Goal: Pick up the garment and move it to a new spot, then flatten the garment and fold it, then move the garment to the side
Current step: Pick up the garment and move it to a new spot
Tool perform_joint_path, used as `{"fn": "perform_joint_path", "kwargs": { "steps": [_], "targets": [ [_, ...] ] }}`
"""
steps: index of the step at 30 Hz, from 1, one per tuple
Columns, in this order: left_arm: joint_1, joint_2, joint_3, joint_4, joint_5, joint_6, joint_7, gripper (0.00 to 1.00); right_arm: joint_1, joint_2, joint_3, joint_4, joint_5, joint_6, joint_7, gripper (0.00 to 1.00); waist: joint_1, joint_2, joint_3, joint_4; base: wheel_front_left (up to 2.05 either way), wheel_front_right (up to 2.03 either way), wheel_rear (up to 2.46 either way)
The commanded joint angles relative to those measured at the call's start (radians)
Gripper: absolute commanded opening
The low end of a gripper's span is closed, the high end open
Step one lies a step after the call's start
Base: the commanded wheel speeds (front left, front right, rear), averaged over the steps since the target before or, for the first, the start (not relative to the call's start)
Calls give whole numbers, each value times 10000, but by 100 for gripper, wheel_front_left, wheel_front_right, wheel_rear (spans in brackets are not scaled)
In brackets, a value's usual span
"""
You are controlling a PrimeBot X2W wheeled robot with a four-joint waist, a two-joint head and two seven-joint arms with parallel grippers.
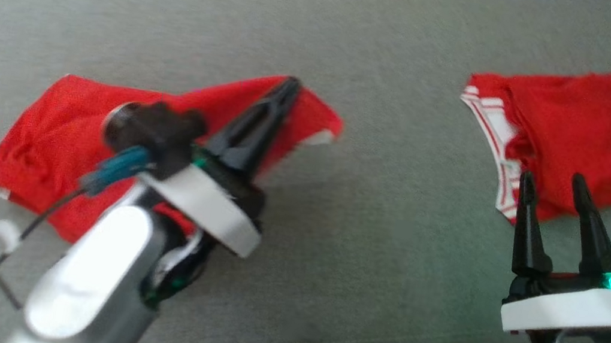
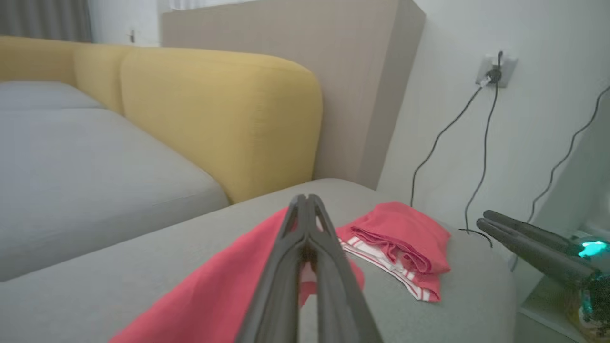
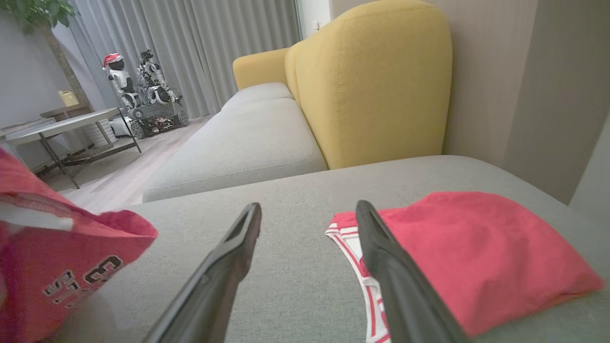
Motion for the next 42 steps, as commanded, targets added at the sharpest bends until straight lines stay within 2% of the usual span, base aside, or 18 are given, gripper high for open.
{"fn": "perform_joint_path", "kwargs": {
  "steps": [1, 9, 10, 11, 12, 15, 19, 27, 32, 42],
  "targets": [
    [-486, -36, 146, -81, 52, -109, 34, 0, -385, -52, 232, -298, 126, -7, -134, 100, 0, 0, 486, -513, 0, 0, 0],
    [-731, -456, -599, 1560, -176, -516, 189, 0, -490, -52, 330, -82, 349, -7, -431, 100, 0, 0, 1018, -839, 0, 0, 0],
    [-772, -468, -645, 1733, -166, -546, 109, 13, -513, -52, 338, -49, 349, -7, -460, 100, 0, 0, 1042, -833, 0, 0, 0],
    [-800, -477, -682, 1881, -152, -564, 45, 88, -543, -52, 349, -24, 330, -7, -477, 100, 0, 0, 1054, -808, 0, 0, 0],
    [-824, -491, -716, 1995, -144, -581, -24, 100, -575, -52, 351, -9, 303, -7, -493, 100, 0, 0, 1049, -760, 0, 0, 0],
    [-857, -474, -757, 2151, -77, -586, -278, 100, -632, -52, 310, 19, 224, -7, -513, 100, 0, 0, 939, -527, 0, 0, 0],
    [-689, -410, -533, 2038, -13, -276, -756, 100, -634, -52, 184, 69, 93, -7, -448, 100, 0, 0, 604, -54, 0, 0, 0],
    [-56, 202, 900, 1558, 28, 1080, -1614, 100, -492, -52, -74, 47, -190, -7, -107, 100, 0, 0, -75, 1067, 0, 0, 0],
    [487, 809, 1823, 1440, -96, 1614, -1783, 100, -348, -52, -200, -18, -364, -7, 132, 100, 0, 0, -388, 1676, 0, 0, 0],
    [1969, 1860, 2822, 999, -679, 1678, -1807, 100, -38, -52, -306, 25, -474, -7, 426, 100, 0, 0, -961, 2190, 0, 0, 0]
  ]
}}
